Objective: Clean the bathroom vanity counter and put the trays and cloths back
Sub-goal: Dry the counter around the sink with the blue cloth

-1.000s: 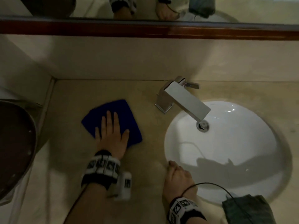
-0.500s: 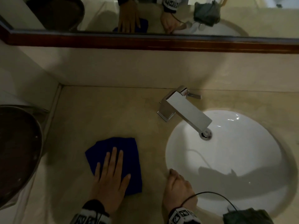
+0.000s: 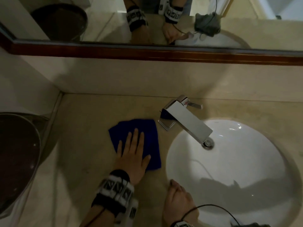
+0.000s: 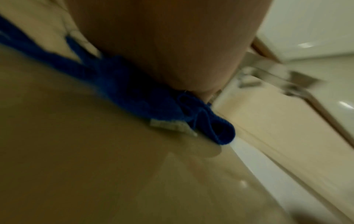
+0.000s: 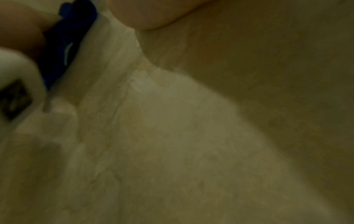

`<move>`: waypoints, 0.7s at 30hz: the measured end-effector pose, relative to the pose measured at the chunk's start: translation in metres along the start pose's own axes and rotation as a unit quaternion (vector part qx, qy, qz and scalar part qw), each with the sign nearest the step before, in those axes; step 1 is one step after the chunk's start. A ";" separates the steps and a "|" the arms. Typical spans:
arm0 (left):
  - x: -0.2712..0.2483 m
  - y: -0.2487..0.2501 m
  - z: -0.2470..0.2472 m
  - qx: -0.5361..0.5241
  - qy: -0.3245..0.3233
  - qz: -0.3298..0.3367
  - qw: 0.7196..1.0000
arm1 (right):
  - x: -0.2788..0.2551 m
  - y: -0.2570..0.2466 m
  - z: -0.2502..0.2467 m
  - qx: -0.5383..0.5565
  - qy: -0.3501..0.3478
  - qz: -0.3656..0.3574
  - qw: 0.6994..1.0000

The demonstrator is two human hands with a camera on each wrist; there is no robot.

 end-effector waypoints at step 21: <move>0.051 0.009 -0.038 -0.053 0.015 -0.008 0.998 | 0.020 0.017 0.019 0.037 0.005 0.040 0.999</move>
Point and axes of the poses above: each hand's wrist, its own x-axis towards the middle knuckle, its own z-axis out of the palm, y = z × x, the point moved 9 cm from there along x, towards the middle knuckle, and after that the axes turned 8 degrees about -y, right-handed, at the moved point
